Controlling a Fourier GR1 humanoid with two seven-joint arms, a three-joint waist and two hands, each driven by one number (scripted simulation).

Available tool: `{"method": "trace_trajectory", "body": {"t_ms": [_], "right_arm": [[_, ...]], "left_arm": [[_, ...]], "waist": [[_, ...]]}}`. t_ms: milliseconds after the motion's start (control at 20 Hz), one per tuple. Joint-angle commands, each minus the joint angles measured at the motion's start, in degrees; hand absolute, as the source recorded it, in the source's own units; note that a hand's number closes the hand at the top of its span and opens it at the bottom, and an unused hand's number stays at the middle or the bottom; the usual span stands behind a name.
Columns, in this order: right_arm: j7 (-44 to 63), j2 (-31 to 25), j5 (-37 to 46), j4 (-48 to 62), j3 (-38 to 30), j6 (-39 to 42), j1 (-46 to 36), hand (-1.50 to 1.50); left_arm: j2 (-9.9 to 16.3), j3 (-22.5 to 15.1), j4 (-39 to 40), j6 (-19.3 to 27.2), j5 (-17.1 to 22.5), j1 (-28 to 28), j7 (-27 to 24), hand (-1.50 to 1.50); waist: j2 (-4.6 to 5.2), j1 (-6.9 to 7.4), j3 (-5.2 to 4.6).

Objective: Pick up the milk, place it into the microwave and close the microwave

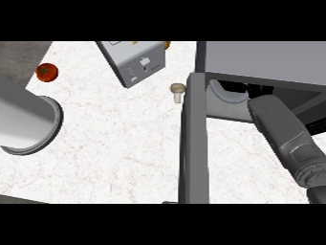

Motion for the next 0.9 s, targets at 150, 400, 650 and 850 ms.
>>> {"method": "trace_trajectory", "body": {"t_ms": [150, 400, 650, 850], "right_arm": [[-0.38, 1.39, 1.18, -0.2, 0.84, -2.94, -0.77, -1.5], [1.95, 2.01, 2.14, 0.87, 1.64, -1.66, -2.76, -1.5], [0.96, 3.39, 1.6, -0.31, 0.99, -0.98, -1.94, -1.5], [-0.39, 3.4, 1.22, -1.03, 0.49, 0.39, -0.61, -1.5]], "left_arm": [[0.13, 0.14, 1.74, 0.24, -1.42, -1.69, -1.46, -1.5], [0.53, -0.61, 2.57, -0.29, -1.55, -2.67, -0.82, -1.5], [1.02, 0.51, 3.52, 0.05, -1.66, -2.9, -0.99, -1.5], [0.21, 0.29, 5.01, -0.02, -2.42, -3.07, -2.52, -1.5]], "waist": [[0.15, 0.61, -0.02], [-0.08, 0.3, -0.06], [-0.6, -0.56, -0.03], [-0.9, -1.58, -0.06]]}}
